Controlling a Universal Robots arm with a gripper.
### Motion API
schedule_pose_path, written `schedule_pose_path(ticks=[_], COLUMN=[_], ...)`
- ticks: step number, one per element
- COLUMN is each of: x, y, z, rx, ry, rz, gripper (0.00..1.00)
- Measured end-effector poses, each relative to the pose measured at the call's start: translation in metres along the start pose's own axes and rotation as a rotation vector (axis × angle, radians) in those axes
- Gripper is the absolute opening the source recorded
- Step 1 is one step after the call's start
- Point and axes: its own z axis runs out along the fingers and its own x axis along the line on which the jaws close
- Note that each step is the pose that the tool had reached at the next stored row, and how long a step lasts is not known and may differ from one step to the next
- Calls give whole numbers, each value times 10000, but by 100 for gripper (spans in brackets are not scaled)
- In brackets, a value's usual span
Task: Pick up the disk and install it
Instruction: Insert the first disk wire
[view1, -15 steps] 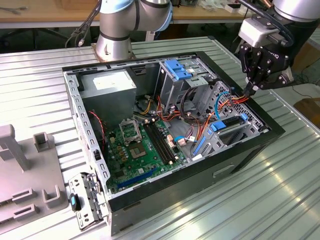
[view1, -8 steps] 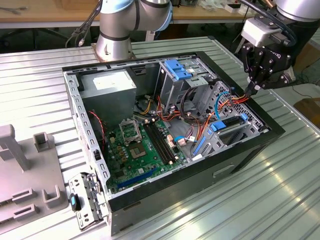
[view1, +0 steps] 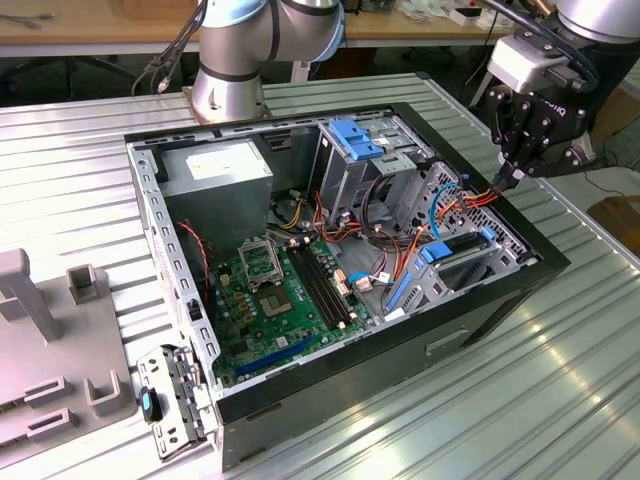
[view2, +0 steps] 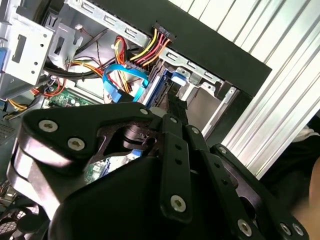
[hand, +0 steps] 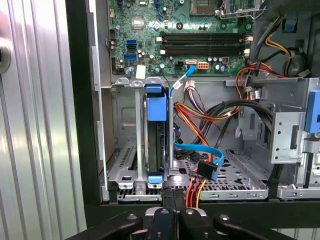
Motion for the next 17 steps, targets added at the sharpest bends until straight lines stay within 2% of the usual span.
schedule_pose_path(ticks=[6,10,17], x=[-2,-28,-116], y=[-59,-122,-302], z=[11,25,65], rx=[0,0,1], ry=[0,2,11], rz=[0,-1,-27], gripper=[11,11,11])
